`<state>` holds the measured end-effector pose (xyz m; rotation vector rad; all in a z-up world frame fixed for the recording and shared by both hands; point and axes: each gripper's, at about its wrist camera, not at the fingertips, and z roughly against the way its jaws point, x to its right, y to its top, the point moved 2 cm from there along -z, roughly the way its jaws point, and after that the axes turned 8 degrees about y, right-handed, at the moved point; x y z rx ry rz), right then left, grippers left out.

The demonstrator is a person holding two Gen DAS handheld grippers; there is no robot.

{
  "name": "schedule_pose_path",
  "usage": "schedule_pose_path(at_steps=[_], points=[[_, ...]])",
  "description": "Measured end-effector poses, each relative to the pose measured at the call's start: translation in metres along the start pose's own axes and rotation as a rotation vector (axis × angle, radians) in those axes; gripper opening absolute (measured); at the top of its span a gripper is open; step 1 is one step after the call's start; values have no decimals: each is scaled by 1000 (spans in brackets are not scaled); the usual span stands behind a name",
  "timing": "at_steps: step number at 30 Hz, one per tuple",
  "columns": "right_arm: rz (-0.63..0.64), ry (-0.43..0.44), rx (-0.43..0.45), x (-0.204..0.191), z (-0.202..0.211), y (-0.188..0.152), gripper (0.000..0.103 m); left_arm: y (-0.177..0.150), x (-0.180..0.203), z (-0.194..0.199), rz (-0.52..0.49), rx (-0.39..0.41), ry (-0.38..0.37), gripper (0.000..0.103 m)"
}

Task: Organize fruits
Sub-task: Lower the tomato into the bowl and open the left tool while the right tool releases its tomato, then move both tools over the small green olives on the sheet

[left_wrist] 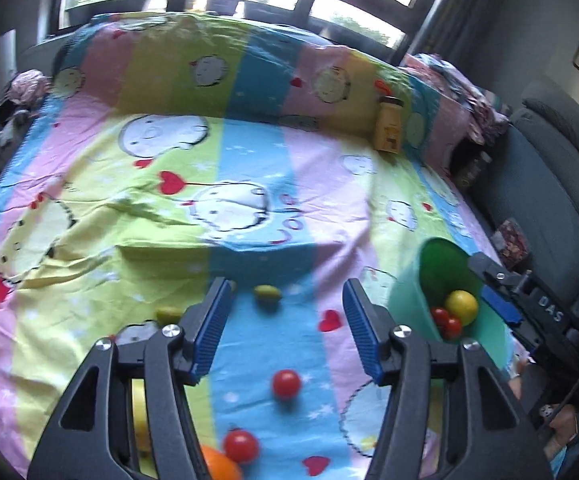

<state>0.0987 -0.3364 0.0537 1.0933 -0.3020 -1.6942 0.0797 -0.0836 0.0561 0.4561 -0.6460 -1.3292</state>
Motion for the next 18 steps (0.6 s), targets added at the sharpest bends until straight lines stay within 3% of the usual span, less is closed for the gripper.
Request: schedule_pose_path(at_steps=[2,7,11,16,18], points=[[48,34,-21,-20,-8,-6,70,-3,-29,0,34,2,50,57],[147,128,-112,-63,-39,-25,70,-18,-87,-14,162,-47,84,57],[200,167,-212,-86,-70,-45,70,-25,-101,-32,198,-105,97,56],[226,138,-324,-97,-109,-67,68,-29,-101,-55,193,-178,81,55],[227,121,-367,-96,-123,-73,58,-29,-100,-59,190,-181,83,53]])
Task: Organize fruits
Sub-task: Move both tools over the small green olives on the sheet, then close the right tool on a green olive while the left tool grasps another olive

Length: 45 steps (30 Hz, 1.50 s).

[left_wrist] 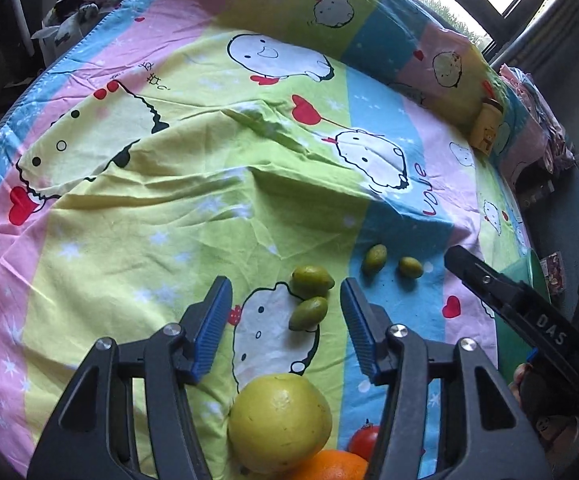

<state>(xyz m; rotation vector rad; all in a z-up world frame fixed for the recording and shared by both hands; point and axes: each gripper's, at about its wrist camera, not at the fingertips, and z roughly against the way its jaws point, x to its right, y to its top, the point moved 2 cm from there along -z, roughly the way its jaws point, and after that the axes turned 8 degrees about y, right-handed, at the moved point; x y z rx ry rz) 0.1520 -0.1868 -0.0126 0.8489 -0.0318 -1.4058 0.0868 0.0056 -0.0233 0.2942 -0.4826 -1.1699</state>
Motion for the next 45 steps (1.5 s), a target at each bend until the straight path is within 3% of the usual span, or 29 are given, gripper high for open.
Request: schedule_pose_path(at_steps=[3,6,11,26,31,35,38,40,42,45], points=[[-21,-12,-54,6,-18,-1,41,3,5,-1,-23,-1,-1,45],[-13,-77,-80,13,-29,-1,36,4,16,-5,-53,-25,-36,38],[-4,-93,-82,17,-31,-1,35,0,32,-17,-133,-50,15,33],[28,-78,-78,12,-45,1,35,-8,31,-42,-149,-142,60,33],[45,-100,-80,9,-45,0,30,-9,31,-41,-151,-130,69,29],[57,-111,-80,7,-45,-2,30,-9,31,-41,-148,-122,75,20],[62,-120,-74,5,-45,-3,30,-8,29,-41,-132,-119,68,19],[60,-113,-70,5,-44,-2,26,-8,29,-40,-124,-118,59,19],[48,-104,-76,5,-44,-3,10,-9,30,-39,-117,-120,48,19],[58,-118,-89,7,-46,-5,8,-9,33,-35,-126,-95,65,19]])
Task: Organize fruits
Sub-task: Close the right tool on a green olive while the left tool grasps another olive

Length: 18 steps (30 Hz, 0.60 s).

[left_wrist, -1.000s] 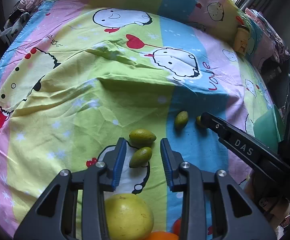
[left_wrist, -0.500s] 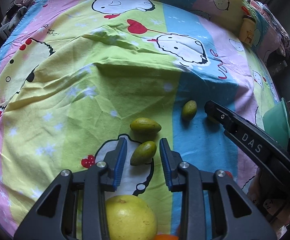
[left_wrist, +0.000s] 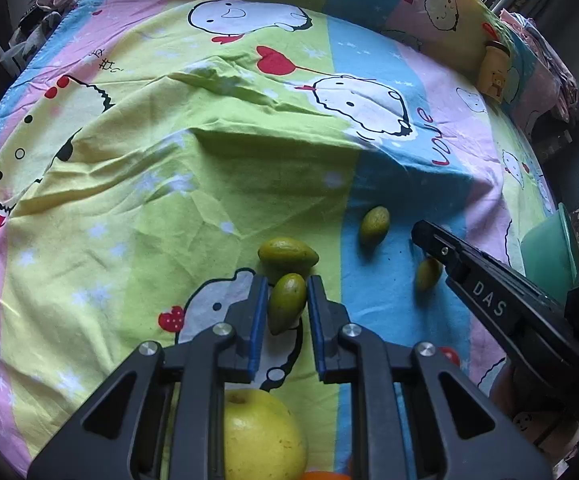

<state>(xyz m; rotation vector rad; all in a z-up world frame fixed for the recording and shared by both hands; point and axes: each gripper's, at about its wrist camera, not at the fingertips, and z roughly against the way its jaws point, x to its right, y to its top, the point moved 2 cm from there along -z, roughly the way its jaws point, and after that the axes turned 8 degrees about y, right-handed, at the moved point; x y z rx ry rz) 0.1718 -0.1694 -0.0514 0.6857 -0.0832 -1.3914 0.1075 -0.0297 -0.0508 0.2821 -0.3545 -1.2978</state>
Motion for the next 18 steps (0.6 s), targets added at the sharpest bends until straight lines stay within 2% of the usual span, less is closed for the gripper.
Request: schedule_pose_path(at_steps=[5,10,14,16,18], points=[[-5,-1,-11,0,1,-1,8,0,1,3,0,11,-3,19],[-62,54,-33,8,4,-2,8,1,-3,6,15,19,-10,19],[-83,59,-36,12,9,-4,9,0,-5,10,24,25,-13,20],[-88,69,-32,13,13,-4,12,-1,-6,11,29,27,-17,20],[-93,83,-30,14,16,-5,20,-1,-6,12,33,28,-24,20]])
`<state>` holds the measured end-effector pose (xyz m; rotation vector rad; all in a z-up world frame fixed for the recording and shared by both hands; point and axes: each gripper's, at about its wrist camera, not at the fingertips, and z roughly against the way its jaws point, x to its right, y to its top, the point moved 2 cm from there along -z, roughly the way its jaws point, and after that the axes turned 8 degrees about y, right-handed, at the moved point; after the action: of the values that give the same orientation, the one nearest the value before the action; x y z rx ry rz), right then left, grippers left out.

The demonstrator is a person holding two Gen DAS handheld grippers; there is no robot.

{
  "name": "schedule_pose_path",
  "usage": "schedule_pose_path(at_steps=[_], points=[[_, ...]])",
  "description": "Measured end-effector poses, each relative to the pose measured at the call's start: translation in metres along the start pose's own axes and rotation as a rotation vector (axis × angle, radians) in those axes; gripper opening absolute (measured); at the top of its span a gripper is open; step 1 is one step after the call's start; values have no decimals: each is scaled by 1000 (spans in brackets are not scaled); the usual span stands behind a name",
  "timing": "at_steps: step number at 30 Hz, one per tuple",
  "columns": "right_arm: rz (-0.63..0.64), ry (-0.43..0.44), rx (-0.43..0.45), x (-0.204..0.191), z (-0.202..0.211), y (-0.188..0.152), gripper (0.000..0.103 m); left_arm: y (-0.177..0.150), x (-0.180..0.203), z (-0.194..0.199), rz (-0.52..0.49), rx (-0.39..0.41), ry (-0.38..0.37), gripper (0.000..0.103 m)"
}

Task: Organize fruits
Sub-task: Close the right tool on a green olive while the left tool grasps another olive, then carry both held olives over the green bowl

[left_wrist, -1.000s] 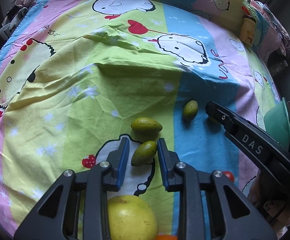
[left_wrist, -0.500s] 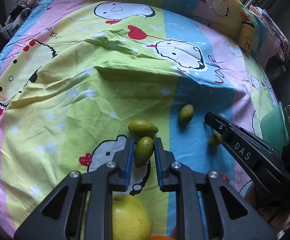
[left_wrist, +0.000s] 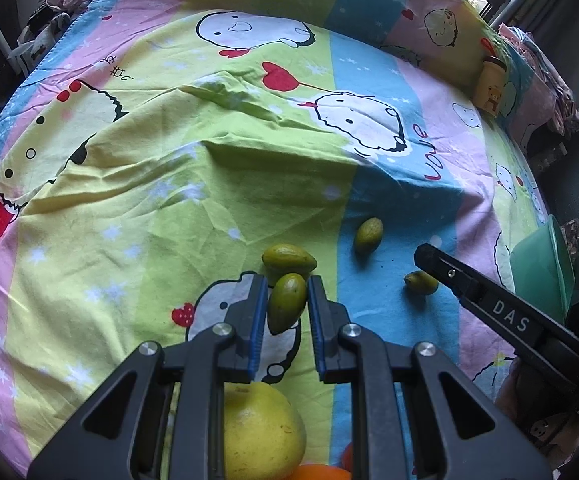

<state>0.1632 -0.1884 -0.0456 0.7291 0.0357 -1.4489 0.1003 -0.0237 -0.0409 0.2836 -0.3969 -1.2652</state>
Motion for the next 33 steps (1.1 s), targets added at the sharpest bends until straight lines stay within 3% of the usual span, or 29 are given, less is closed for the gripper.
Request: schedule_pose_path(at_steps=[3,14,22,25,29,33], points=[[3,10,2,-1,3,-1,27,0,-1,1,1,2,-3,20],[49,-28,-41,-8,-4,-8,33,0,-1,2,5,-4,-12,20],[95,-59,-20,-12,-6,-10,37,-1,1,2,1,-6,-15,20],[129,-90,-14,-17,-7,-12,37,-1,2,3,-1,-3,-19,20],[174,-174,2,-22,-9,-14,20,-1,3,4,-3,3,-18,20],[165,-164,12,-19,-9,-13,20,-1,6,7,-9,10,-20,20]])
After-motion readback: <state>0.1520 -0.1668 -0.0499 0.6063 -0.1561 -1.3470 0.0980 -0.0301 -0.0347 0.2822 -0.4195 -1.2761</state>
